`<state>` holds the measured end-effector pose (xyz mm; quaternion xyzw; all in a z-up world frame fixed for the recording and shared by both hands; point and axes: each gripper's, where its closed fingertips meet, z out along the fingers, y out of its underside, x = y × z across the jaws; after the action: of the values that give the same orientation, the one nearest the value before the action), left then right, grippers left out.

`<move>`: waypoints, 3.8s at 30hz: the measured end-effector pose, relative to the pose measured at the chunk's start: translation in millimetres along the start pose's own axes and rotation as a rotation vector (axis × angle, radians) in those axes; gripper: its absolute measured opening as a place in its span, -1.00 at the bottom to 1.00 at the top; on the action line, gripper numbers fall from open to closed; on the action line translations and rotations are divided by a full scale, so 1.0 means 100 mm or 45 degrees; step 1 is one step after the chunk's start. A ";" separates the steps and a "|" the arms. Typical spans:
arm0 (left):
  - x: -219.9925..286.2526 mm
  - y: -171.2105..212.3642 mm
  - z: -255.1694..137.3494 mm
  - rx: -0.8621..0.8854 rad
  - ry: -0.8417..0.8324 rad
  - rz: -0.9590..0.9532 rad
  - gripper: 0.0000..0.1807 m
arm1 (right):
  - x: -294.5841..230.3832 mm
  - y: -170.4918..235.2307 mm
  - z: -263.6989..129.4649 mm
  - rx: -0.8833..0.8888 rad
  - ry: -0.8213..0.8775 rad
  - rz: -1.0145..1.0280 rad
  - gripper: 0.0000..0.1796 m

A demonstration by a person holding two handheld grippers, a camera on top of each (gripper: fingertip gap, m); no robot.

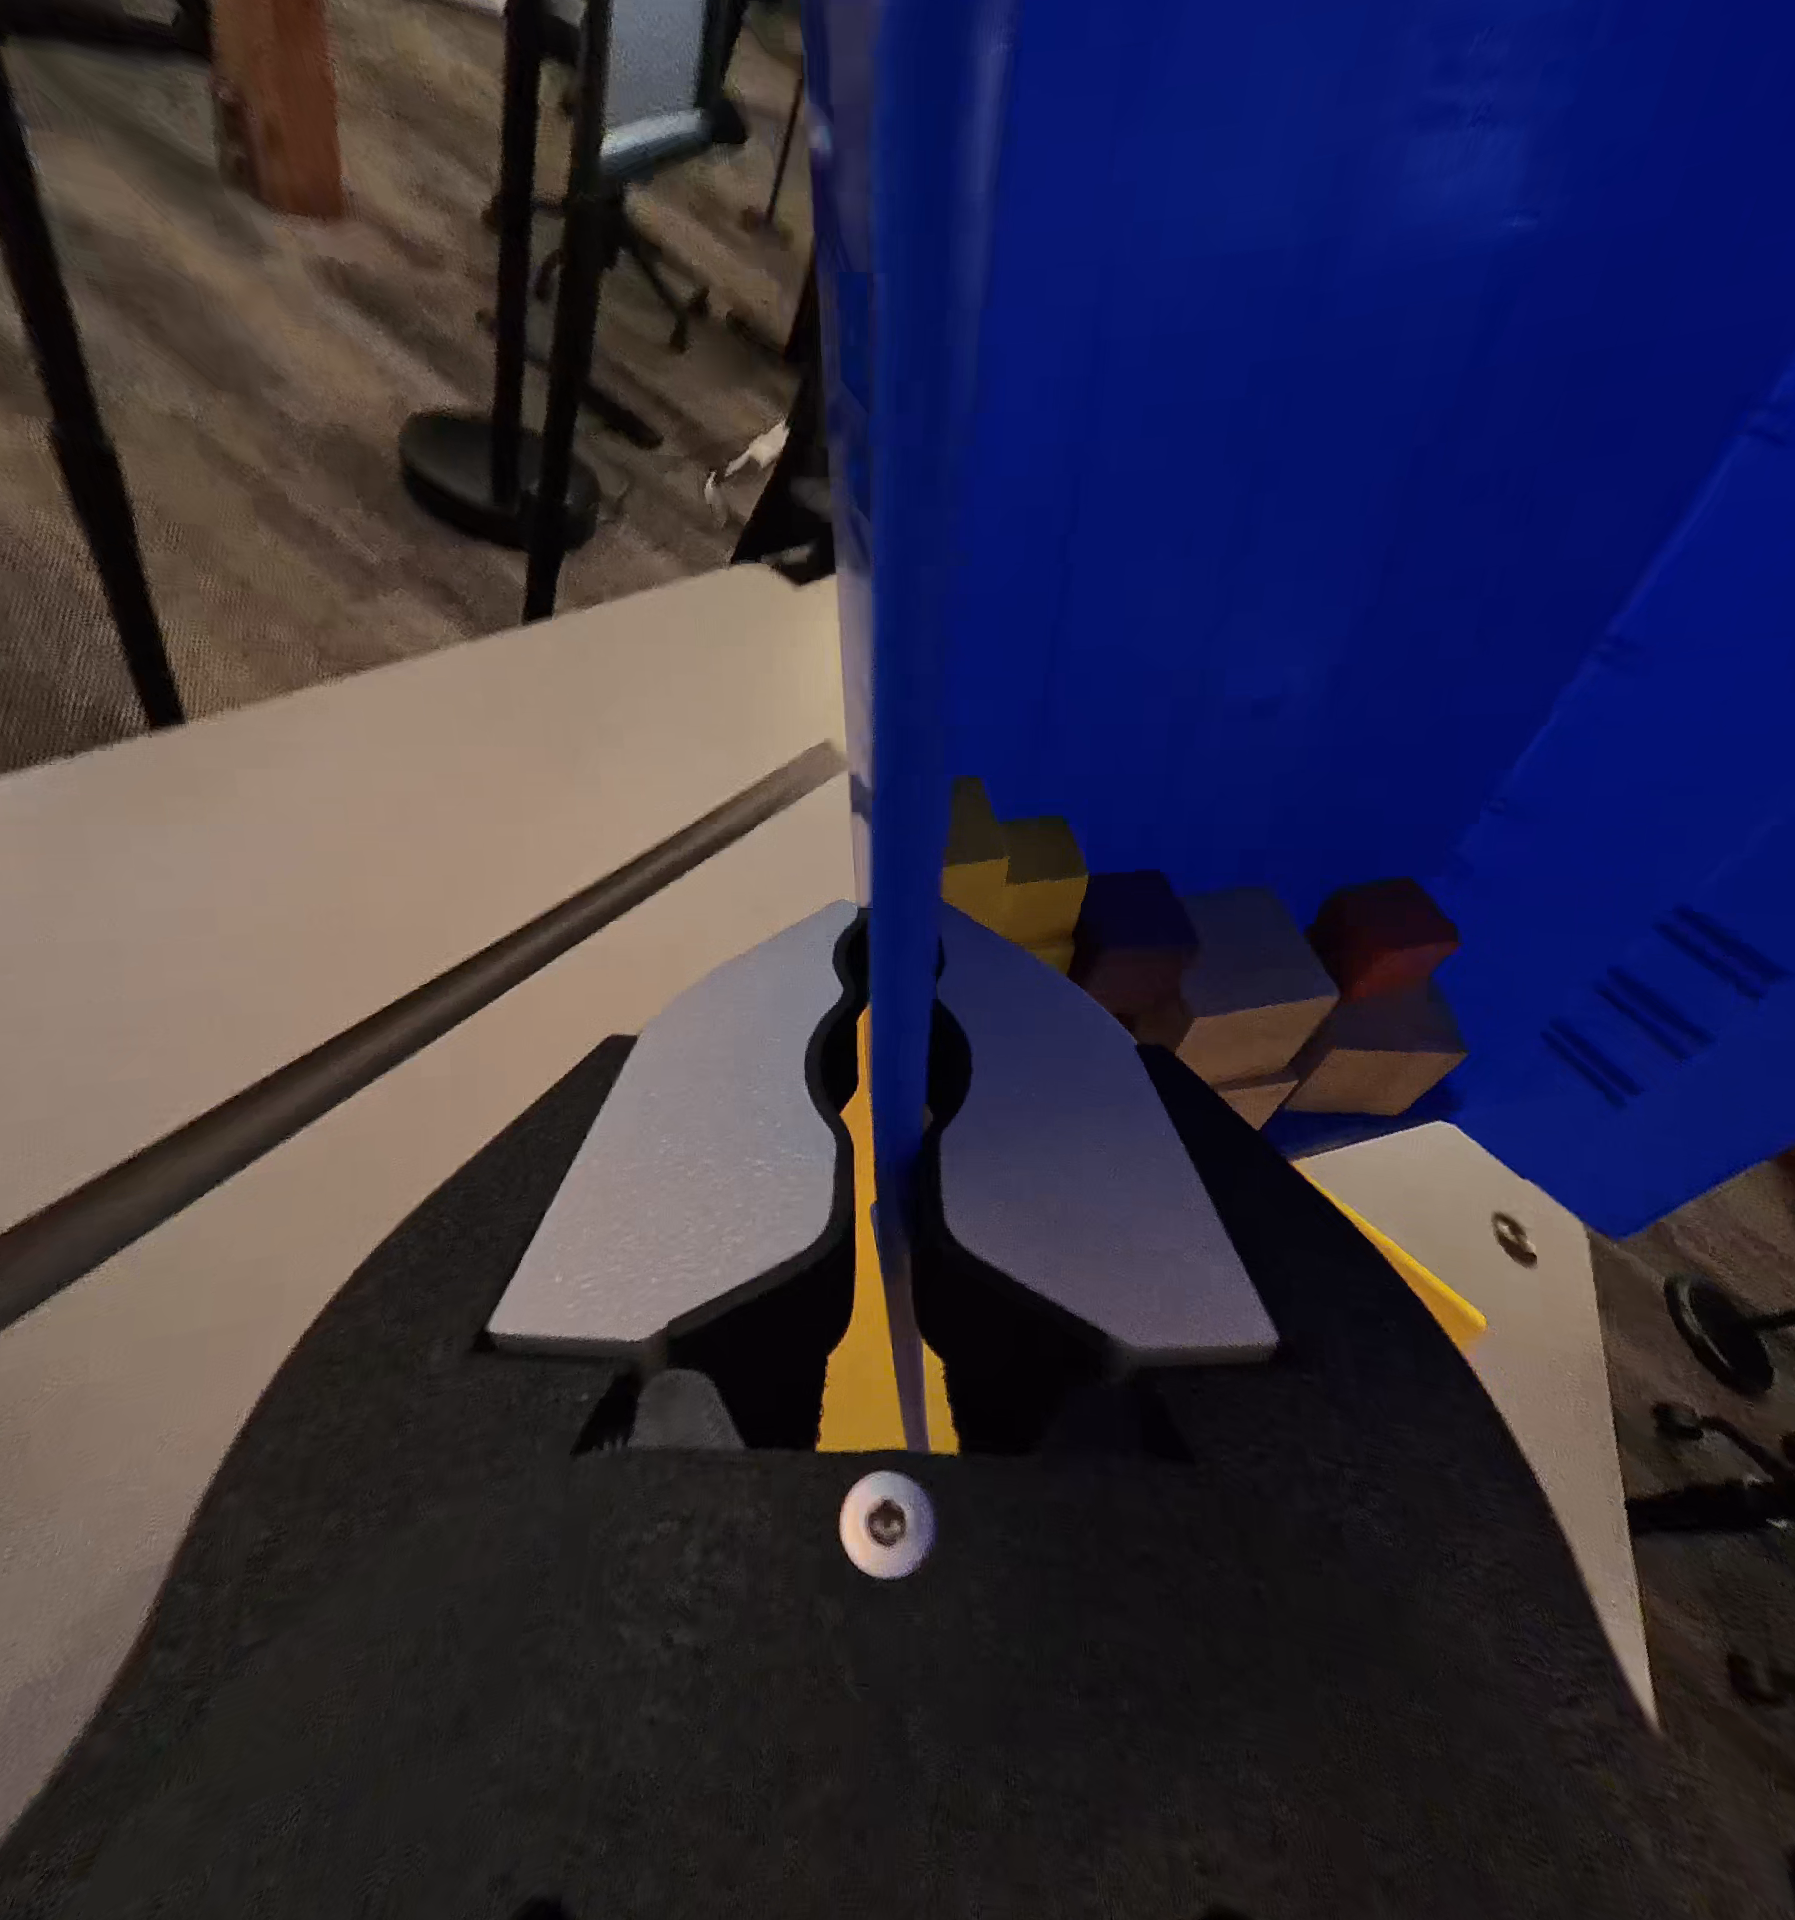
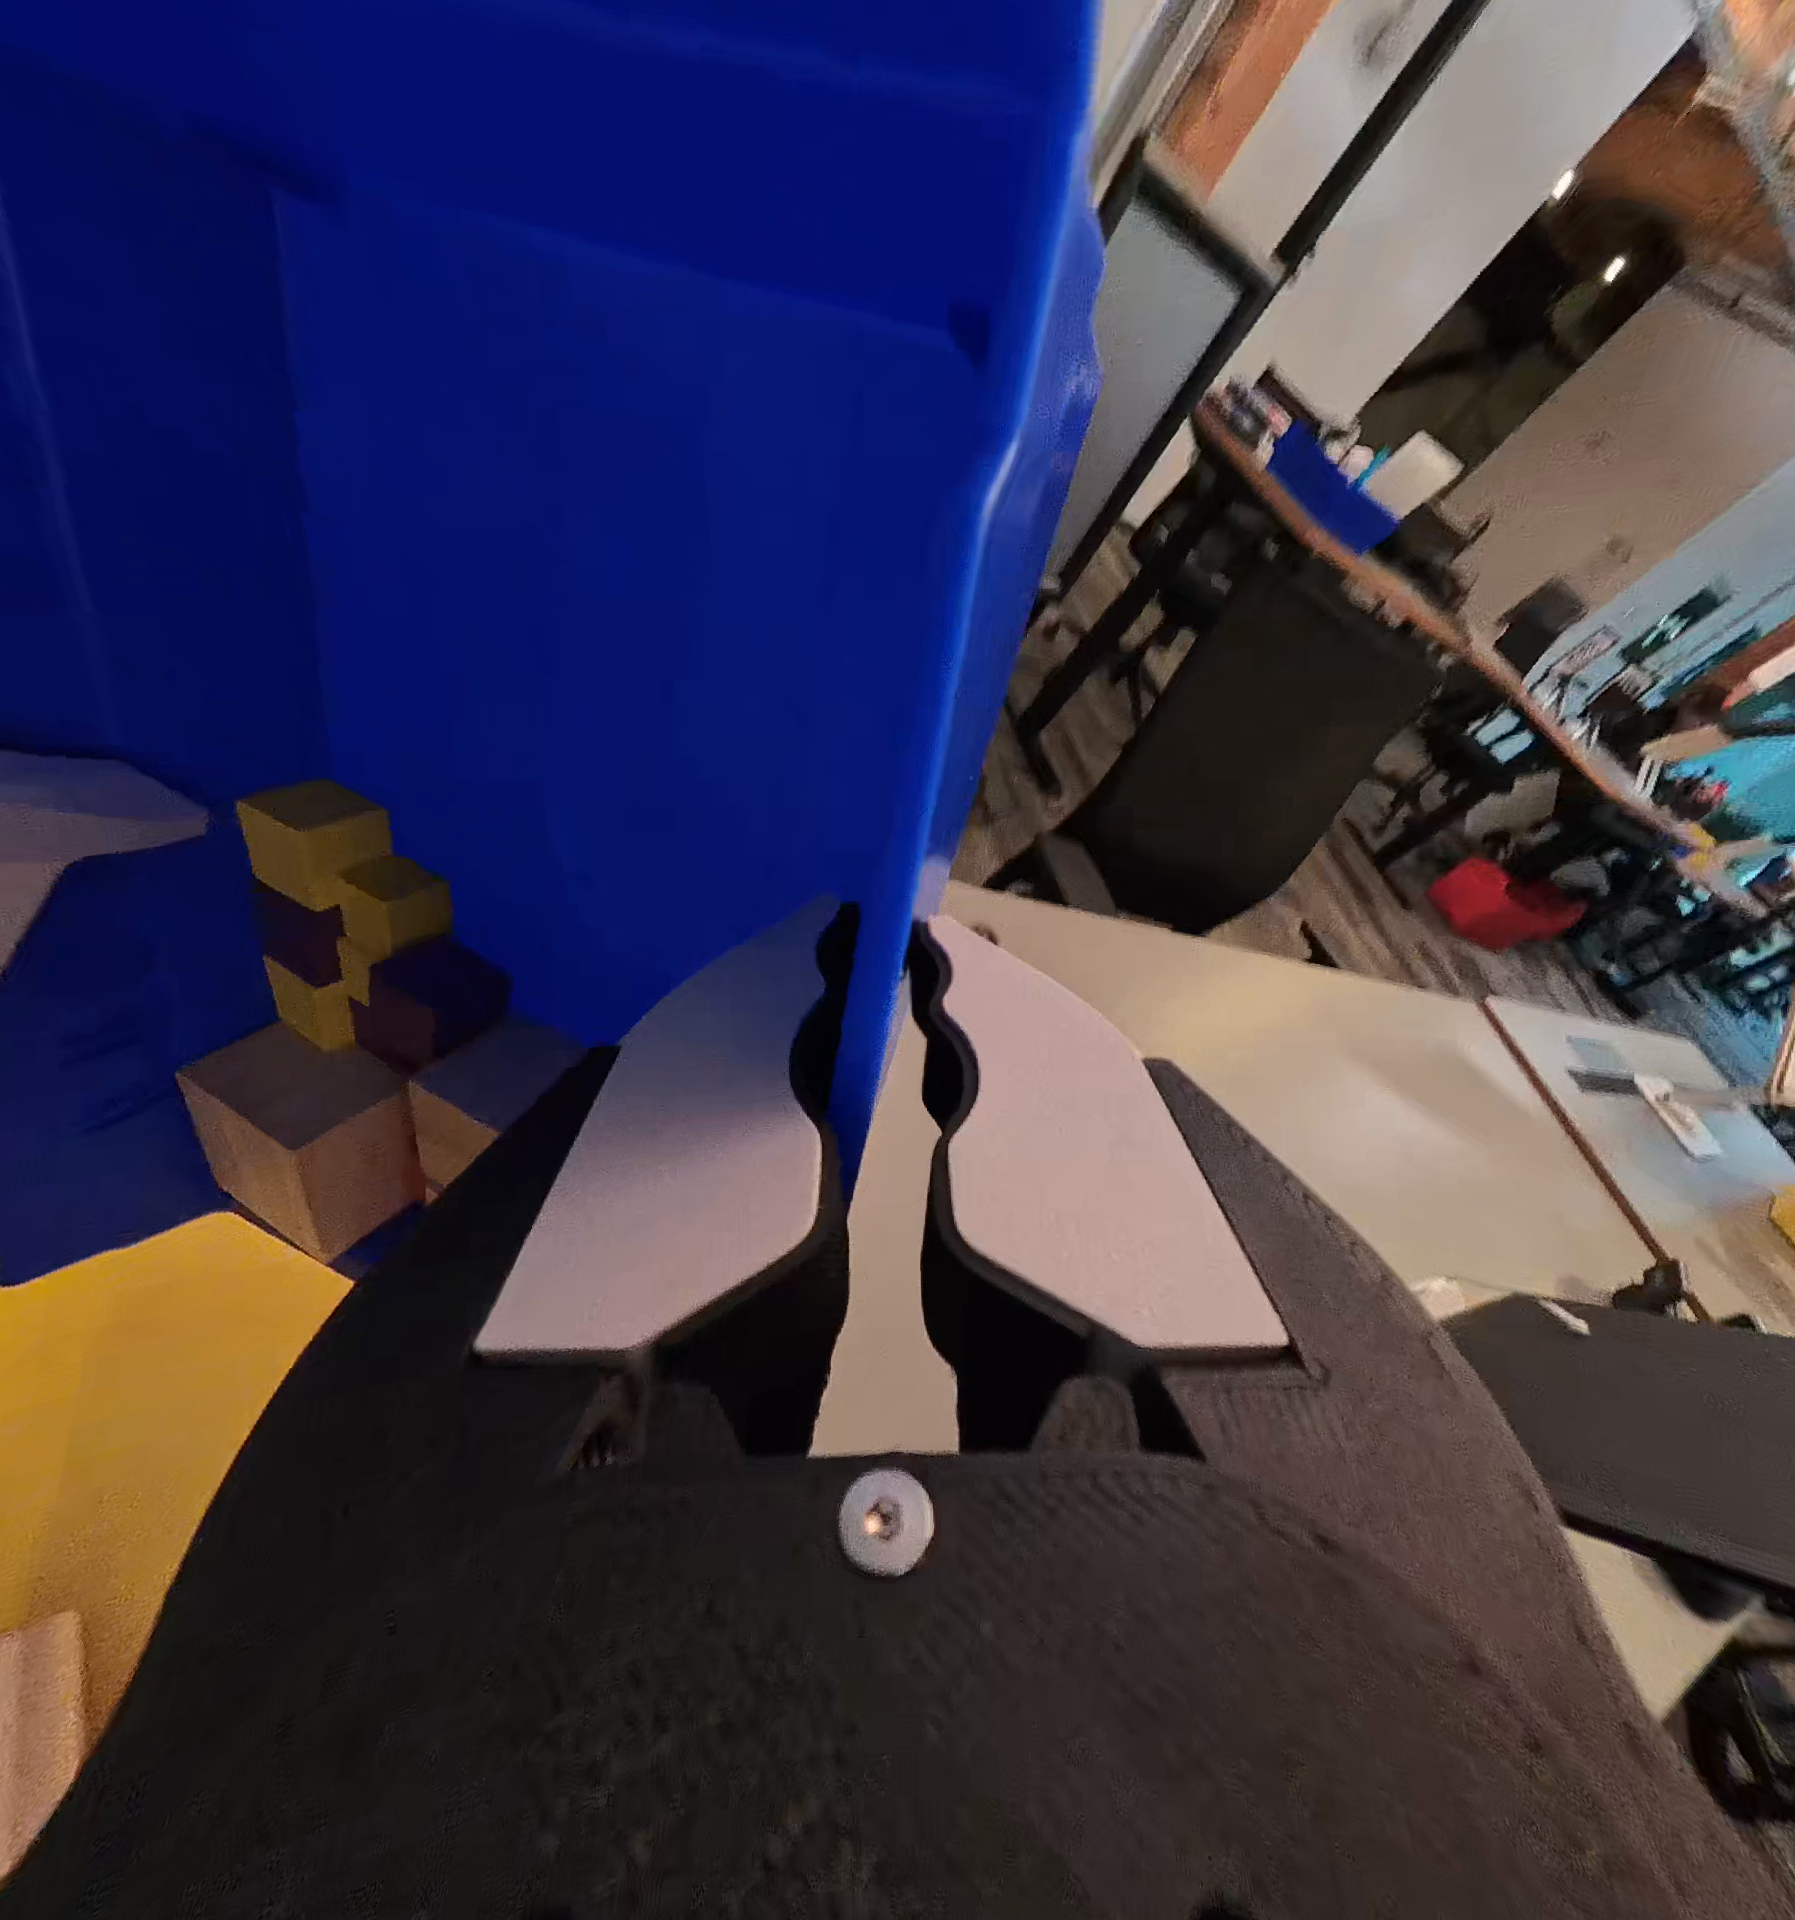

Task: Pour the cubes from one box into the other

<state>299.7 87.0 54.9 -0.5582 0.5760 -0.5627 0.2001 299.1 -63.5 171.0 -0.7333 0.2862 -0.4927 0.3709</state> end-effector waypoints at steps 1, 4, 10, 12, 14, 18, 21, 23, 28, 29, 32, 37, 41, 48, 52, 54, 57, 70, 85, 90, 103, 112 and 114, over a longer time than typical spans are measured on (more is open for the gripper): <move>0.03 -0.04 -0.03 0.043 0.005 0.032 -0.94 | 0.02 -0.04 -0.06 0.055 0.020 -0.006 -0.89; -0.03 -0.07 0.00 0.036 -0.068 0.039 -0.94 | 0.04 -0.01 0.06 0.012 0.027 0.001 -0.91; -0.02 -0.09 0.01 0.071 -0.052 0.068 -0.94 | 0.06 -0.06 0.03 0.050 0.058 -0.036 -0.91; -0.02 -0.05 -0.01 0.041 -0.037 0.002 -0.94 | 0.01 0.00 0.04 -0.007 0.022 -0.011 -0.90; 0.06 -0.09 -0.07 0.126 -0.001 0.078 -0.94 | 0.04 -0.12 -0.13 0.111 0.069 -0.042 -0.91; -0.02 -0.09 -0.05 0.080 -0.045 0.017 -0.94 | 0.01 -0.05 0.00 0.034 0.032 -0.036 -0.90; 0.08 -0.16 -0.11 0.179 0.000 0.105 -0.93 | 0.05 -0.19 -0.19 0.162 0.079 -0.064 -0.91; 0.01 -0.15 -0.07 0.159 -0.045 0.073 -0.93 | 0.04 -0.16 -0.07 0.125 0.071 -0.073 -0.91; 0.04 -0.10 -0.08 0.151 -0.008 0.105 -0.93 | 0.03 -0.14 -0.13 0.145 0.061 -0.079 -0.91; 0.01 -0.10 -0.07 0.145 -0.040 0.092 -0.93 | 0.02 -0.11 -0.07 0.123 0.060 -0.086 -0.90; 0.02 -0.05 -0.07 0.084 -0.031 0.046 -0.93 | 0.00 -0.02 -0.03 0.033 0.006 -0.019 -0.89; -0.01 -0.08 -0.07 0.099 -0.052 0.015 -0.93 | 0.00 -0.06 -0.02 0.047 0.015 -0.045 -0.89; 0.10 -0.14 -0.13 0.180 -0.006 0.120 -0.93 | 0.05 -0.20 -0.23 0.173 0.065 -0.081 -0.90; 0.09 -0.13 -0.13 0.164 -0.026 0.127 -0.93 | 0.05 -0.19 -0.22 0.166 0.064 -0.089 -0.90; 0.09 -0.05 -0.13 0.070 -0.014 0.075 -0.93 | 0.01 -0.07 -0.16 0.064 -0.011 -0.023 -0.88; 0.12 -0.12 -0.15 0.151 -0.007 0.129 -0.93 | 0.04 -0.18 -0.26 0.174 0.049 -0.079 -0.89; 0.04 -0.09 -0.13 0.076 -0.081 0.066 -0.93 | 0.02 -0.04 -0.07 0.052 -0.009 -0.010 -0.89; 0.07 -0.13 -0.23 0.165 -0.090 0.105 -0.93 | 0.00 -0.08 -0.17 0.137 0.018 -0.031 -0.90; 0.14 -0.11 -0.16 0.158 -0.038 0.155 -0.92 | 0.05 -0.04 -0.24 0.174 0.037 -0.018 -0.88; 0.10 -0.17 -0.20 0.231 -0.075 0.141 -0.93 | 0.03 -0.08 -0.22 0.244 0.060 -0.051 -0.89; 0.25 -0.29 -0.28 0.338 -0.050 0.259 -0.93 | 0.09 -0.18 -0.48 0.386 0.121 -0.077 -0.87; 0.34 -0.31 -0.40 0.298 -0.069 0.243 -0.91 | 0.13 -0.20 -0.51 0.361 0.084 -0.026 -0.87; 0.34 -0.34 -0.46 0.282 -0.093 0.245 -0.90 | 0.12 -0.23 -0.52 0.367 0.071 -0.014 -0.88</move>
<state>264.0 85.9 111.0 -0.4951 0.5534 -0.5804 0.3343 255.9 -73.9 208.4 -0.6599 0.2186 -0.5511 0.4616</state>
